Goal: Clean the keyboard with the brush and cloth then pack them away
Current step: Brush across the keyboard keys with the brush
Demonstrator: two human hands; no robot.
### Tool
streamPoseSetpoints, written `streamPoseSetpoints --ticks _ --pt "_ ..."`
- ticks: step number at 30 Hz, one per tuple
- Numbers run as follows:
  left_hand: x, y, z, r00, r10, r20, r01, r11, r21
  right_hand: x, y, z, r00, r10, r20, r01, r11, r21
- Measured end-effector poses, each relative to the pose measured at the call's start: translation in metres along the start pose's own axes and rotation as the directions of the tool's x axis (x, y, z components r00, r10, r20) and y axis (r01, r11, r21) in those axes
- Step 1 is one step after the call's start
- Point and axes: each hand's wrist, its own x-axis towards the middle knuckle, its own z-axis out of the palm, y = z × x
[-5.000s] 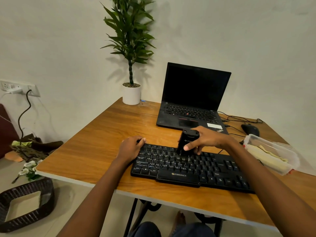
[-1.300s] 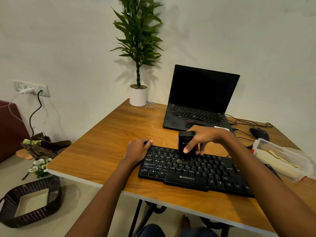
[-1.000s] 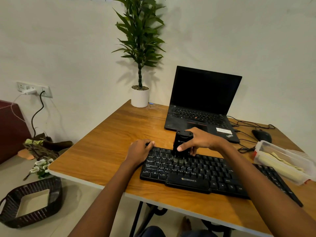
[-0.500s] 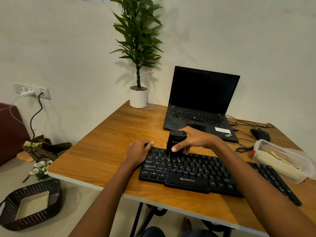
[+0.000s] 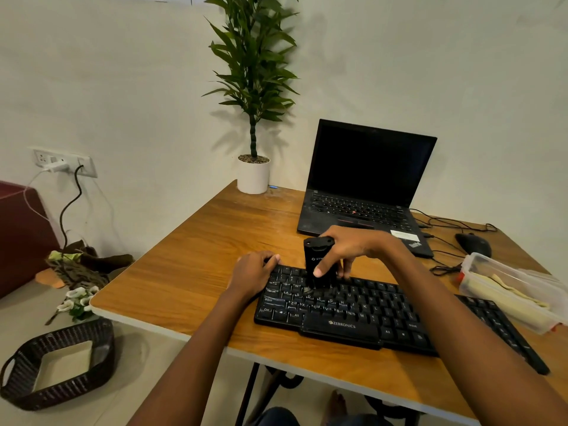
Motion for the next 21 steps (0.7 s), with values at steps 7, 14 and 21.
streamPoseSetpoints --ticks 7,14,21 --pt "0.002 -0.003 0.003 1.000 0.006 -0.002 -0.006 1.000 -0.014 0.000 0.002 0.000 1.000 -0.003 -0.018 0.003 1.000 0.013" --pt "0.005 -0.006 0.005 1.000 -0.003 -0.007 0.003 1.000 -0.011 0.002 0.009 0.008 0.992 -0.080 -0.096 0.089 0.991 0.098" --pt "0.004 -0.004 0.003 1.000 0.003 -0.018 -0.003 1.000 0.000 0.000 0.011 0.005 0.993 -0.084 -0.084 0.093 0.990 0.107"
